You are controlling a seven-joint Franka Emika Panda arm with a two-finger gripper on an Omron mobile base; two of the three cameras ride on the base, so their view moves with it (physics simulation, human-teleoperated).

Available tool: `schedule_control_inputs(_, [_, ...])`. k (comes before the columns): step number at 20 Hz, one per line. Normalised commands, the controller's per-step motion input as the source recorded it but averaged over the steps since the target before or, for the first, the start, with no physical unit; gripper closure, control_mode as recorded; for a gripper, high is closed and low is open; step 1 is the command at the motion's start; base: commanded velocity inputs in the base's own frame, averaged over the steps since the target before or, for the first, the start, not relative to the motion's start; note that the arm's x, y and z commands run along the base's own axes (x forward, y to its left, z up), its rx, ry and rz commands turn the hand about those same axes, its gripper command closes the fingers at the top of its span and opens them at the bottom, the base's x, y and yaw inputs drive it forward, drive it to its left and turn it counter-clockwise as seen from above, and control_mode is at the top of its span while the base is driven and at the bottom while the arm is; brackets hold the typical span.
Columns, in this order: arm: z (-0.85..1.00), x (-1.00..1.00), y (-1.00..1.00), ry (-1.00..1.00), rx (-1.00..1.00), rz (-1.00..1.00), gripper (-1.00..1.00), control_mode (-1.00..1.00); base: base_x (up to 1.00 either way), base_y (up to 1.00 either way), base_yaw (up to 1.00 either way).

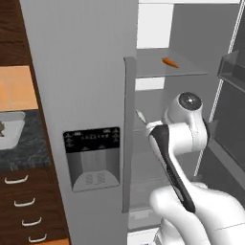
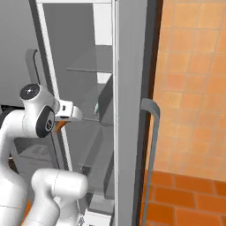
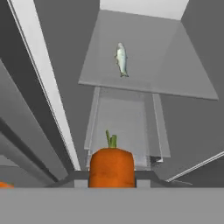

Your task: Place one carrot and one fish in each tupperware on the nearby counter, to pack two identical lunches.

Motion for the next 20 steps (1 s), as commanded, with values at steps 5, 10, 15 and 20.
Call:
schedule_control_inputs(5, [0.0, 0.0, 0.0, 0.0, 0.0, 0.0, 1.0, 1.0, -0.64, 1.0, 0.36])
schedule_control_inputs(10, [0.0, 0.0, 0.0, 0.0, 0.0, 0.0, 1.0, 1.0, 0.06, 1.0, 0.29])
schedule_control_inputs(15, [0.0, 0.0, 0.0, 0.0, 0.0, 0.0, 1.0, 1.0, 0.72, 1.0, 0.15])
schedule_control_inputs(20, [0.0, 0.0, 0.0, 0.0, 0.0, 0.0, 1.0, 1.0, 1.0, 0.99, 0.01])
